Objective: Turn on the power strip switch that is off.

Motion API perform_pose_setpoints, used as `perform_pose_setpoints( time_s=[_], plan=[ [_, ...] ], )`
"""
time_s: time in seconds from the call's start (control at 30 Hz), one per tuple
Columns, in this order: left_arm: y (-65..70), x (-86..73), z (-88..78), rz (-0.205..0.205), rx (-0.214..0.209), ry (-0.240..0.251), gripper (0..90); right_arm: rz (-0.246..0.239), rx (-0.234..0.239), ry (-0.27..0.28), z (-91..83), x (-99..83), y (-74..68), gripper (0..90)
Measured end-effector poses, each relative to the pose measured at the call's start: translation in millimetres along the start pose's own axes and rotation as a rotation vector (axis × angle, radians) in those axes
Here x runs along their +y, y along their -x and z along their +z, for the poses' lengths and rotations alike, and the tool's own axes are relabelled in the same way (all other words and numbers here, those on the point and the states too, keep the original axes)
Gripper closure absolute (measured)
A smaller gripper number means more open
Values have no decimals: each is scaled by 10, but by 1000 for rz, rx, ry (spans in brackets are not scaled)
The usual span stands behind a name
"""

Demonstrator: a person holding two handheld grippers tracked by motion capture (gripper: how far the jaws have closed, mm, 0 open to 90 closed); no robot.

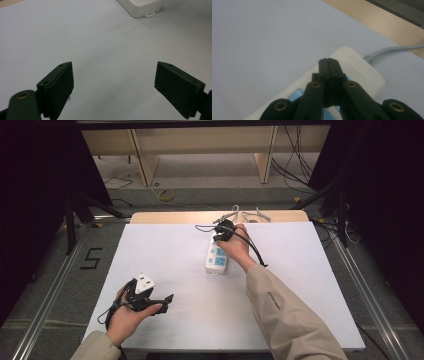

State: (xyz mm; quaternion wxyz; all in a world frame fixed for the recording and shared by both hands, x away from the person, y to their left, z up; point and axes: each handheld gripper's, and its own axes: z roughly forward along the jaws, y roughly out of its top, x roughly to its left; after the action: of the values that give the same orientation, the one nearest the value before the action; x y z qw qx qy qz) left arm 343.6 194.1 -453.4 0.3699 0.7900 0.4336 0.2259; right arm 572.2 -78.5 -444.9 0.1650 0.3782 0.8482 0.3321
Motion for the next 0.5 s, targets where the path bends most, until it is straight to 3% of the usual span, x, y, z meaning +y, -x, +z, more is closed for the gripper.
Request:
perform_pose_setpoints(
  time_s=[0.5],
  plan=[
    [1,0,2,-5,-1,4,152,-2,-5,-8,36,53,-4,900]
  ],
)
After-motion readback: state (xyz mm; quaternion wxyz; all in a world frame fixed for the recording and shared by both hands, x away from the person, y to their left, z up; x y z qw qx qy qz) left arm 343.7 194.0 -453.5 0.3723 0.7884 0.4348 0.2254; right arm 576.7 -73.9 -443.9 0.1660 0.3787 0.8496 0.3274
